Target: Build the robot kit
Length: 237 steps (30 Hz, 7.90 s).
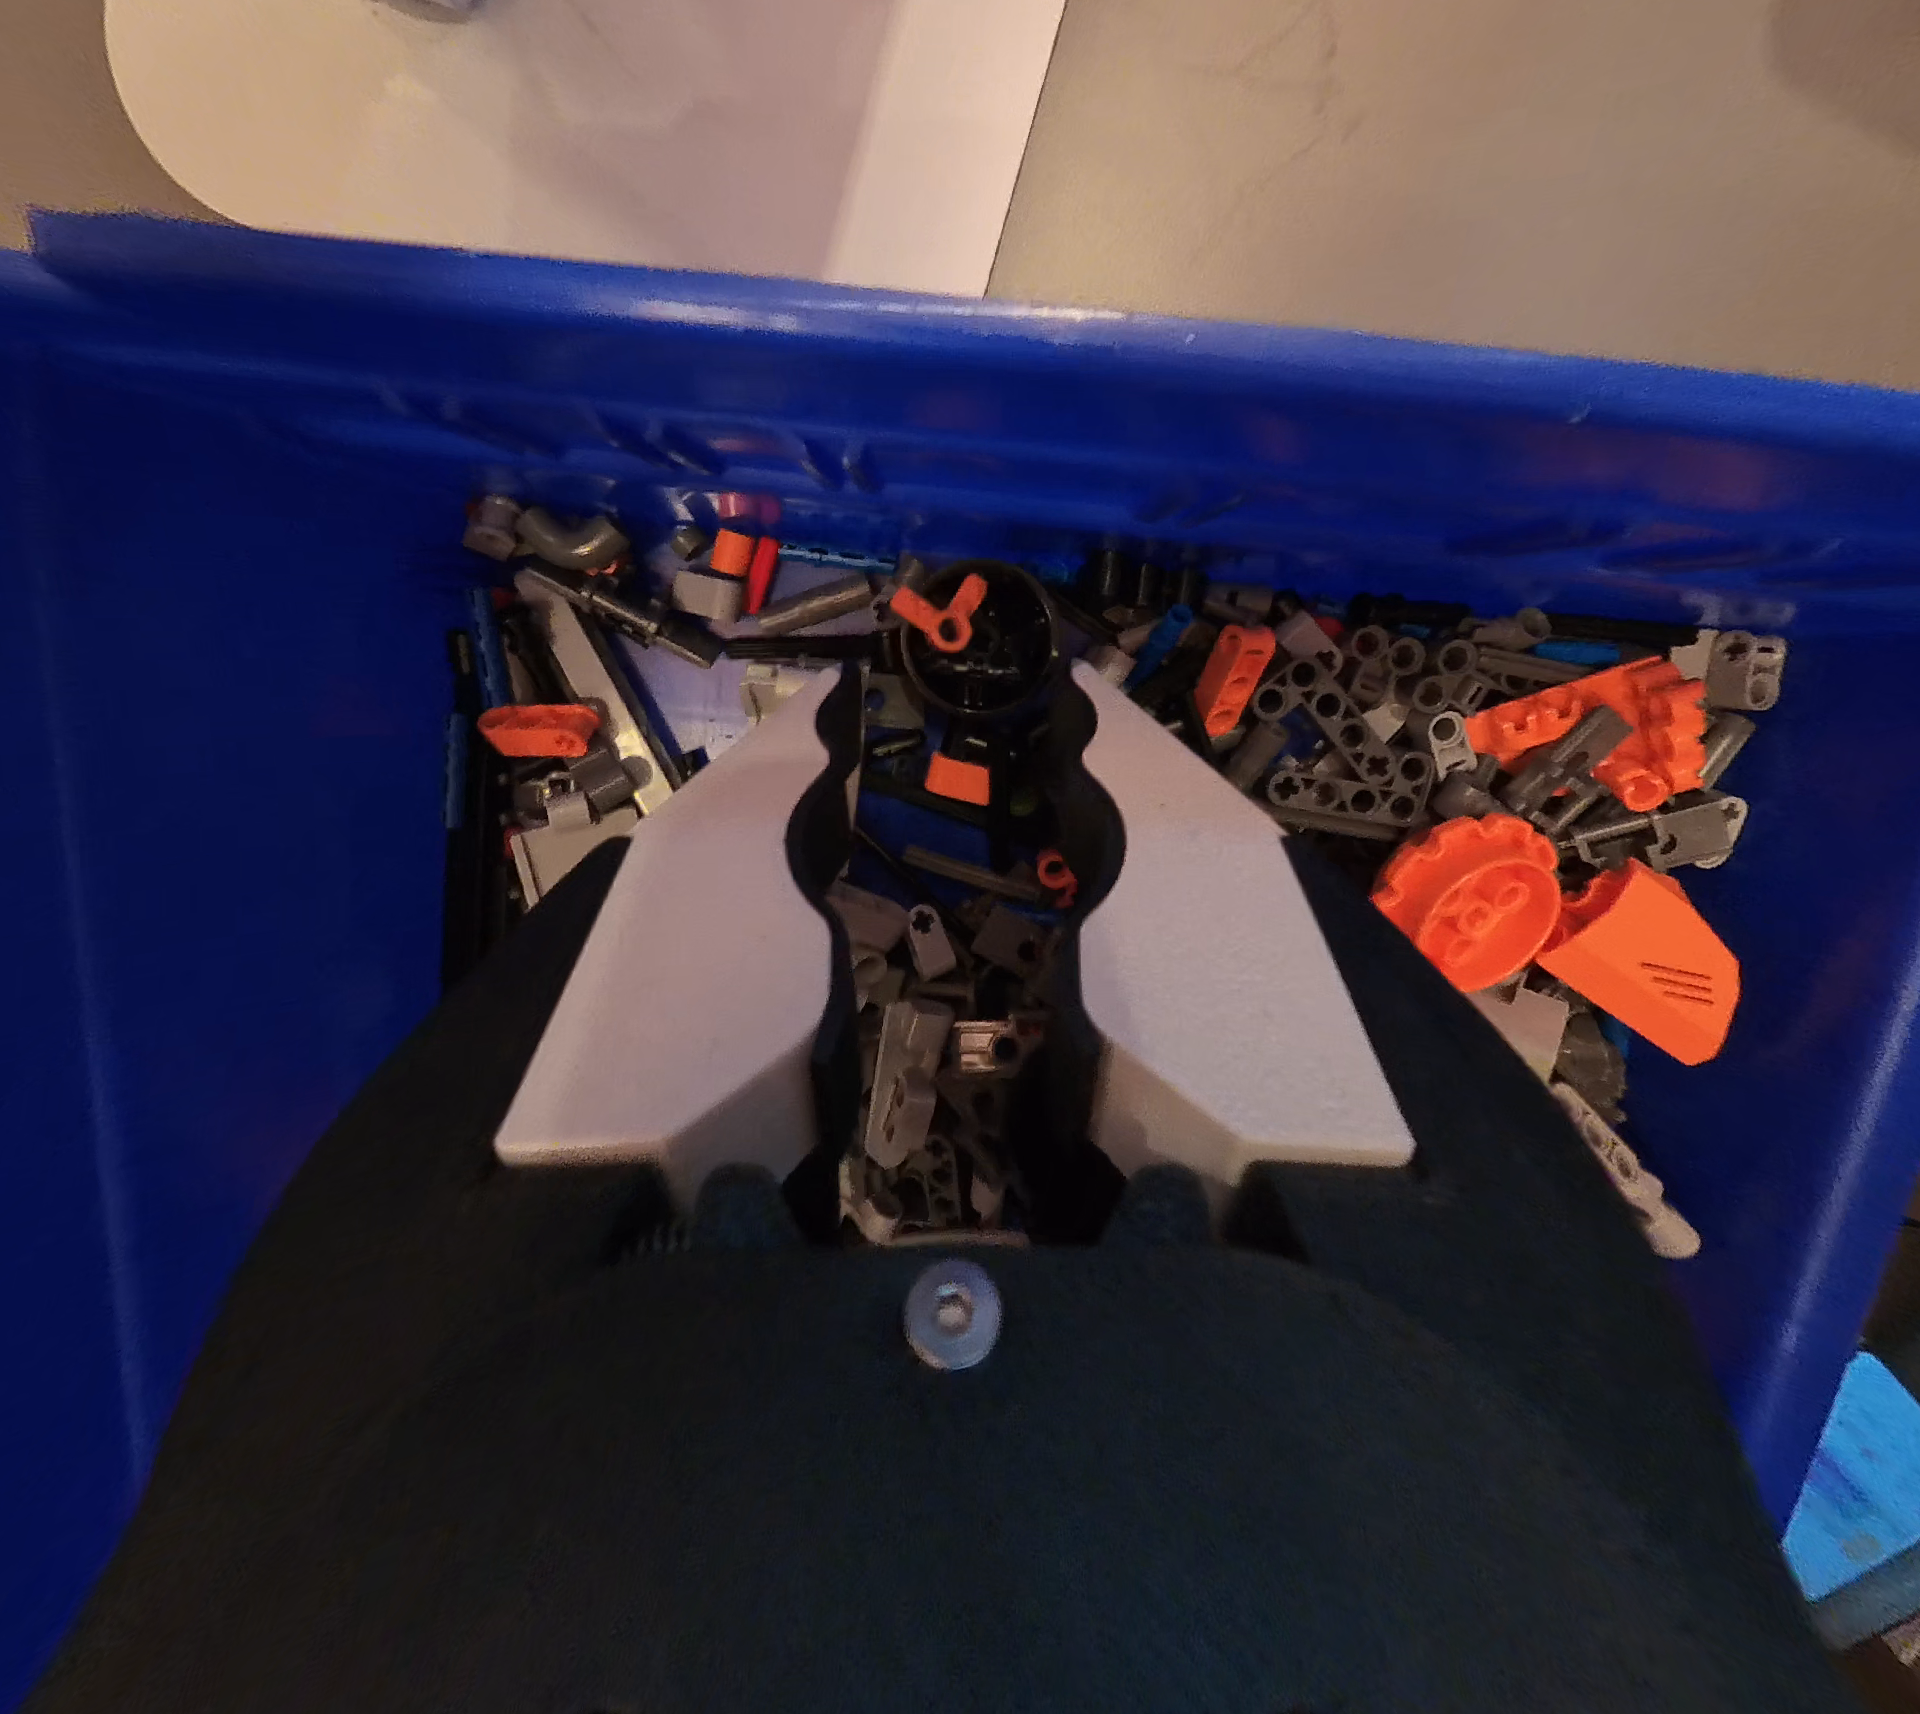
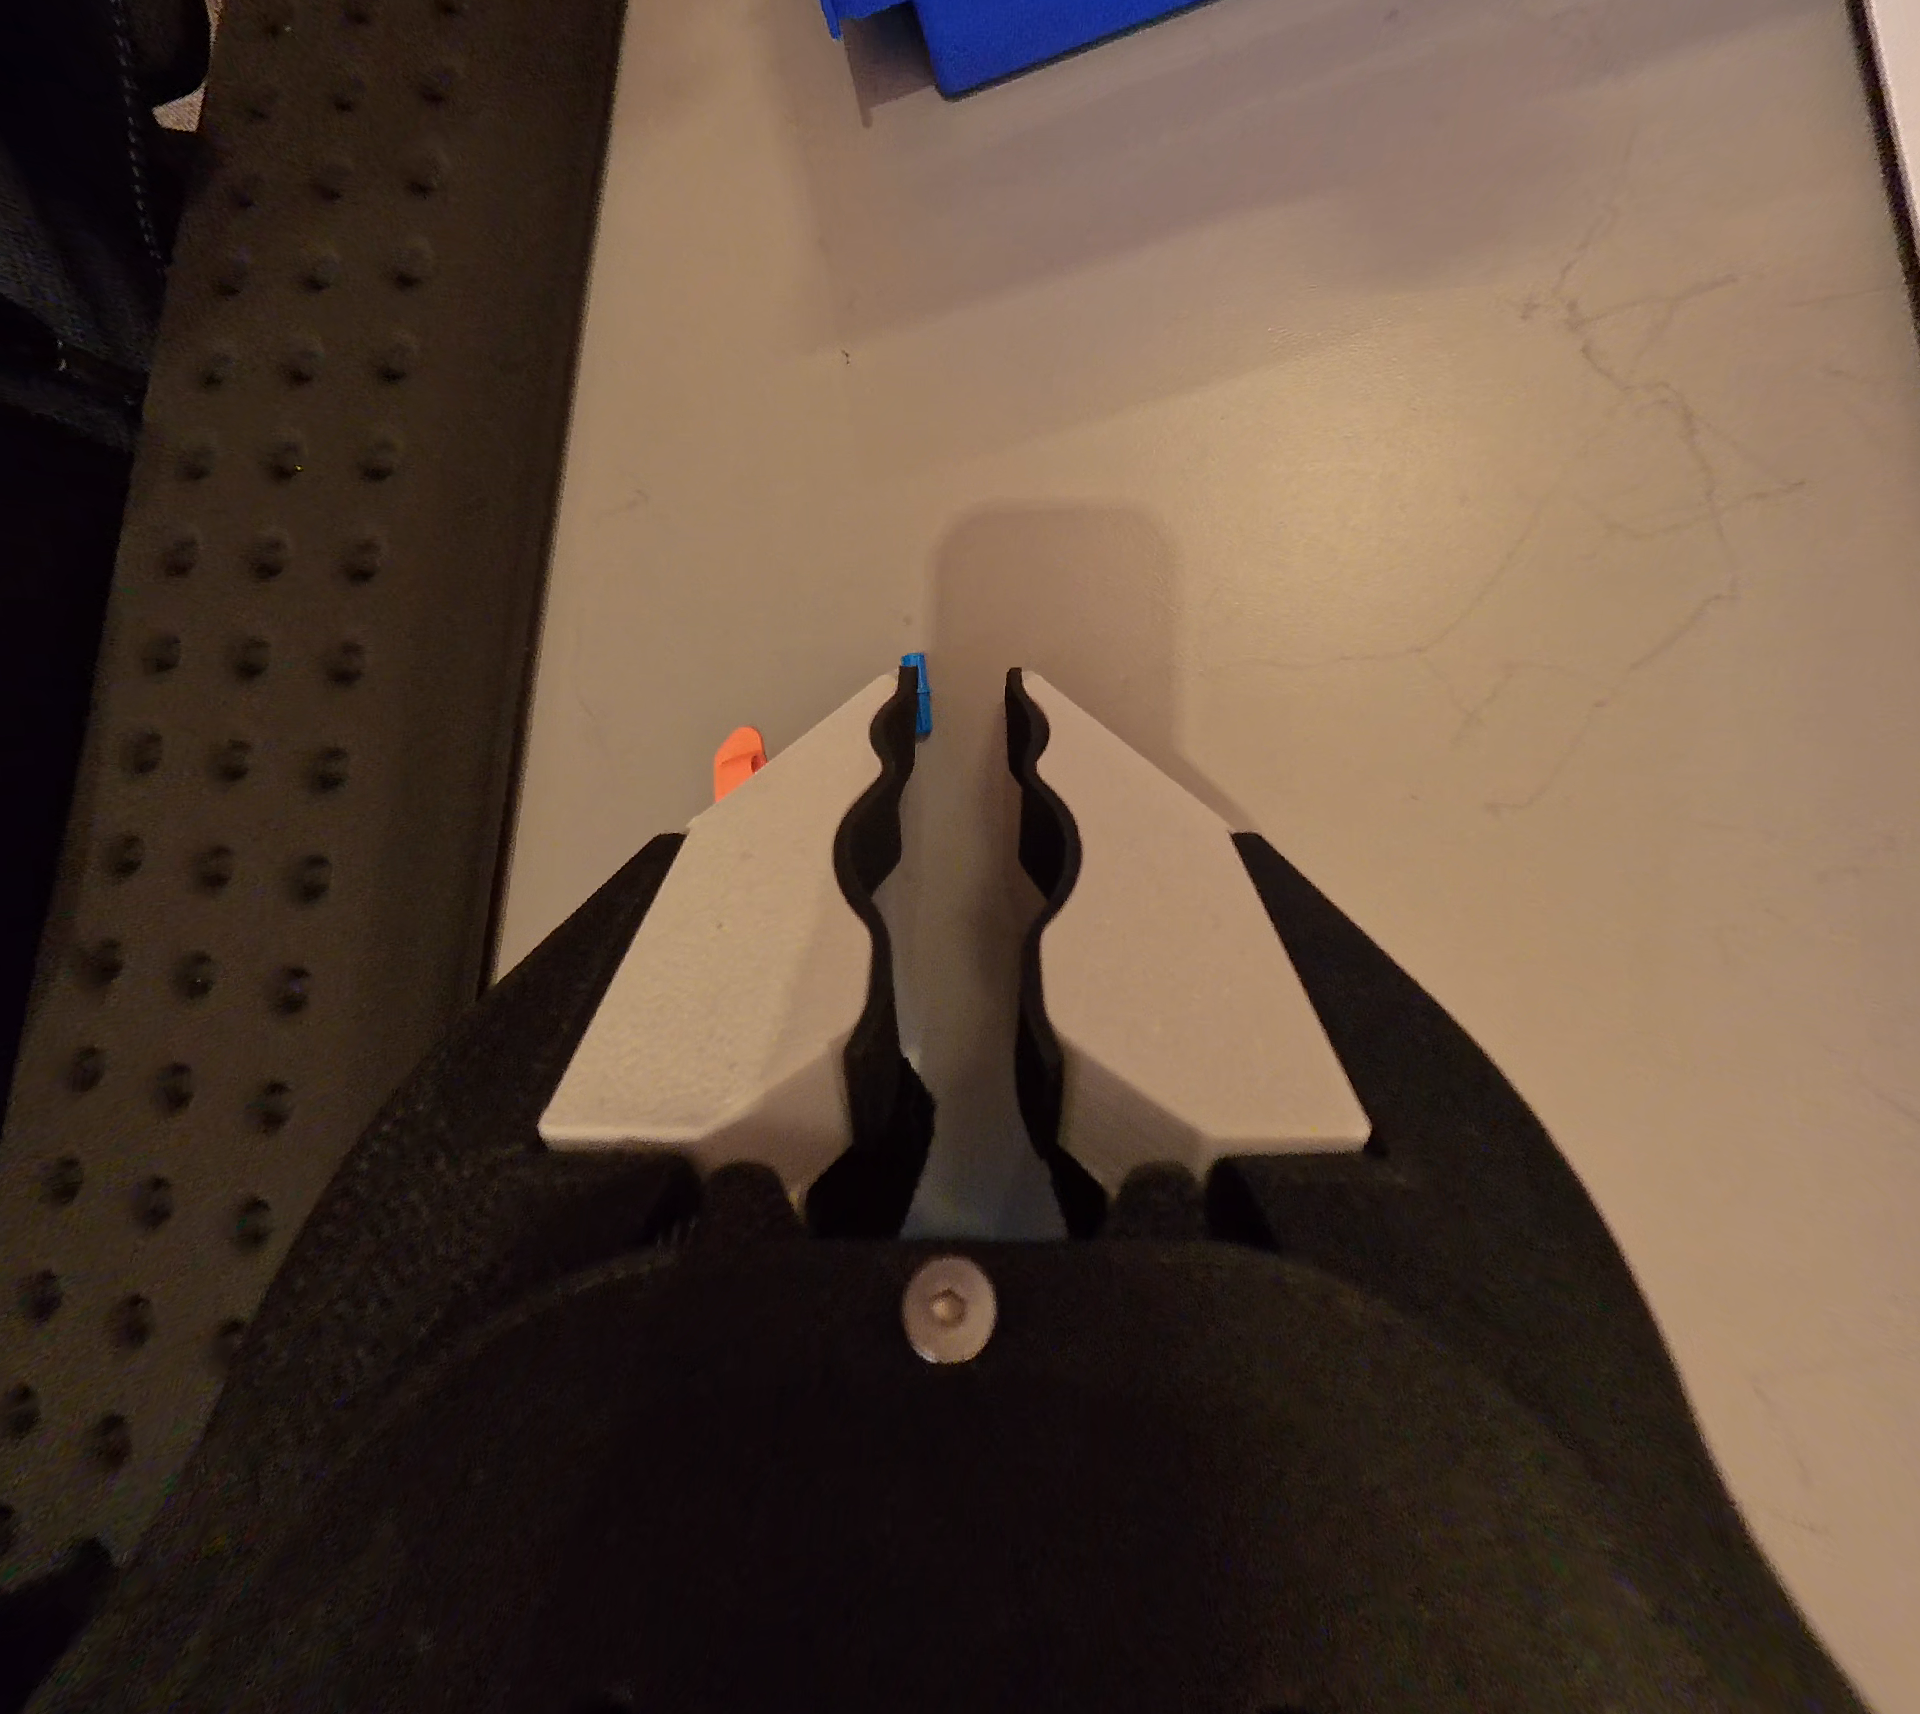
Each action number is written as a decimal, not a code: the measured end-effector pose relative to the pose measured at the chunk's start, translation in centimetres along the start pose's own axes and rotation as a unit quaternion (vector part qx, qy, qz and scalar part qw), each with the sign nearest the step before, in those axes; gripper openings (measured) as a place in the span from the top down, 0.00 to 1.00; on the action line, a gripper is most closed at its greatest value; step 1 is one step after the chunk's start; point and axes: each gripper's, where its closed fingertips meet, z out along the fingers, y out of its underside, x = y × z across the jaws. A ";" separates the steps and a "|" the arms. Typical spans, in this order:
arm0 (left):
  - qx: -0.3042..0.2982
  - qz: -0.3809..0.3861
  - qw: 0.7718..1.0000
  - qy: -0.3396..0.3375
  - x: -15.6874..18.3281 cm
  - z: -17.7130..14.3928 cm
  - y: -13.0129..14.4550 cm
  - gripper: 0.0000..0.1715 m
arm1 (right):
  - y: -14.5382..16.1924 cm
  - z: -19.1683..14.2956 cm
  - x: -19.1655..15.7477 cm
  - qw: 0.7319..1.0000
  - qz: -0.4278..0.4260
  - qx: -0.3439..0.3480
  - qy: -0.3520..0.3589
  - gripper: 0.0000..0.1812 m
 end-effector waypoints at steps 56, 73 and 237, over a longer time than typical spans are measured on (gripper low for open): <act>-0.122 -0.087 0.988 -0.043 -2.2 -6.2 8.5 0.83 | 0.2 0.3 -0.2 1.000 0.005 0.001 -0.012 0.92; -0.032 0.008 0.997 0.077 4.7 -5.5 2.5 0.80 | 0.3 0.2 -0.1 1.000 0.007 0.003 -0.012 0.92; -0.103 0.030 0.992 -0.071 0.9 -4.6 5.9 0.77 | 0.4 0.0 -0.1 1.000 0.008 0.005 -0.014 0.92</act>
